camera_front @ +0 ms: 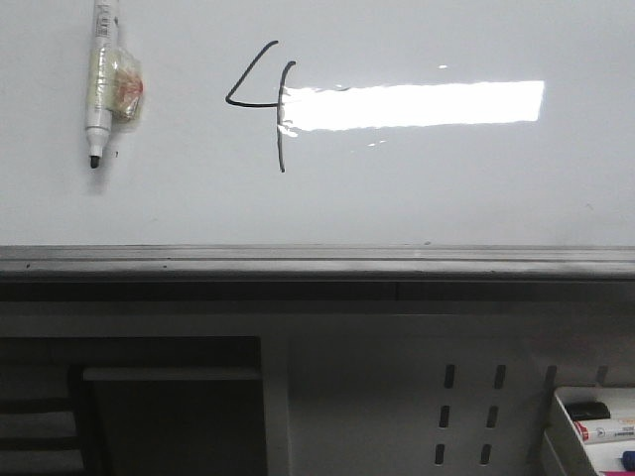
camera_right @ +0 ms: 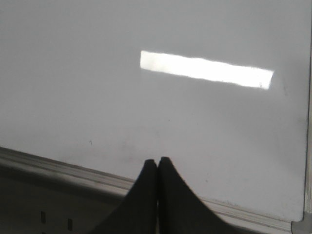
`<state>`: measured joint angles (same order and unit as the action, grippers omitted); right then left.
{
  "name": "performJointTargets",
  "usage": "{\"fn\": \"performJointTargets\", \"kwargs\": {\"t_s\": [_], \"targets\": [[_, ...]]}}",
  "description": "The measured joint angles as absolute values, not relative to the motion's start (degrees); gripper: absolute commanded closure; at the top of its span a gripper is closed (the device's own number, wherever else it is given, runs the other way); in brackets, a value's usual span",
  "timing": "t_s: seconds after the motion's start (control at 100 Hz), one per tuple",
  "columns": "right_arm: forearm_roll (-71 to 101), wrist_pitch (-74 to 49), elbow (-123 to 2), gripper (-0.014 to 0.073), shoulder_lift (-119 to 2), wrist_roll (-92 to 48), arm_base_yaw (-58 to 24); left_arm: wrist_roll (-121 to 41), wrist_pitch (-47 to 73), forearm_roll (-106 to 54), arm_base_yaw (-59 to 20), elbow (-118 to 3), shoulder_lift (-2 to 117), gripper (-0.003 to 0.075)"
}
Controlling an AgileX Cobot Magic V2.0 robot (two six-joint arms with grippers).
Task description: Write number 4 on whiteboard
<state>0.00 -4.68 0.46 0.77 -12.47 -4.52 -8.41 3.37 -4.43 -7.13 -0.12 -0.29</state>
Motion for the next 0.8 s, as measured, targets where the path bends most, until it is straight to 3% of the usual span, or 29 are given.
{"fn": "performJointTargets", "kwargs": {"t_s": [0.8], "targets": [[-3.00,-6.43,0.46,0.0659,0.77,-11.63,-4.52,-8.41,3.50,-4.43,-7.13,-0.12,-0.29,0.0741]]}}
